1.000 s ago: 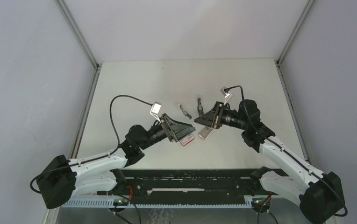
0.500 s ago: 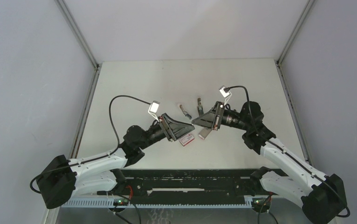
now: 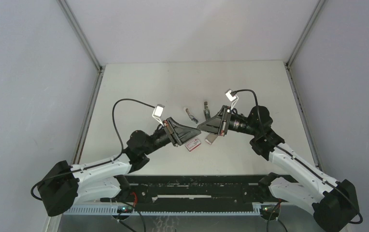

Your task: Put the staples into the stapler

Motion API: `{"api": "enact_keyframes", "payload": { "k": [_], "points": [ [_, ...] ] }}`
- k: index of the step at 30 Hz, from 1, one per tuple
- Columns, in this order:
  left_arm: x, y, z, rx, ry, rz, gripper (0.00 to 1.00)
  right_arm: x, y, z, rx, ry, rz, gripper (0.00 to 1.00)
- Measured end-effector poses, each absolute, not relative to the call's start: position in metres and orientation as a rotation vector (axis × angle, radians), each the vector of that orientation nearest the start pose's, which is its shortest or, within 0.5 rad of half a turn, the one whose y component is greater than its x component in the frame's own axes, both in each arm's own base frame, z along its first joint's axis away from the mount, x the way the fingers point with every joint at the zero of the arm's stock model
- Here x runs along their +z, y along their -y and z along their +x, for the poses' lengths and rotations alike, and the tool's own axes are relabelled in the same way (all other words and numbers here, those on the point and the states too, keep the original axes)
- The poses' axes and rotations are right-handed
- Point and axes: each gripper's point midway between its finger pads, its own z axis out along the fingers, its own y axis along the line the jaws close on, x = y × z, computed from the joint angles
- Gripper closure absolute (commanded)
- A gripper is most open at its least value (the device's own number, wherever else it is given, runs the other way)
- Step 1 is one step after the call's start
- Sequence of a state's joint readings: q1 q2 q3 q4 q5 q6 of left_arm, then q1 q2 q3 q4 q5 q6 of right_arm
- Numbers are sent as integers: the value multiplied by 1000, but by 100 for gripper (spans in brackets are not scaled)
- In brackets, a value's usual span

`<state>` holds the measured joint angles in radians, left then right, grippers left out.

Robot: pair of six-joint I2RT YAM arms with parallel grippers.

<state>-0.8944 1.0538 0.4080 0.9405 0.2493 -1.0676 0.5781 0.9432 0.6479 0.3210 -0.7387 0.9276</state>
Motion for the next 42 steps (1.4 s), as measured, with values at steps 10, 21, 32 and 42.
{"api": "enact_keyframes", "payload": {
  "k": [10, 21, 32, 42],
  "points": [
    [294, 323, 158, -1801, -1522, 121, 84, 295, -283, 171, 1689, -1798, -377, 82],
    [289, 322, 162, -1784, -1545, 109, 88, 292, -280, 172, 1641, -1791, -400, 57],
    [248, 304, 171, -1568, -1718, 116, 87, 256, -240, 213, 1329, -1901, -216, 54],
    [83, 228, 190, -742, -2264, 123, 85, 166, -186, 230, 770, -2196, -67, 55]
  ]
}}
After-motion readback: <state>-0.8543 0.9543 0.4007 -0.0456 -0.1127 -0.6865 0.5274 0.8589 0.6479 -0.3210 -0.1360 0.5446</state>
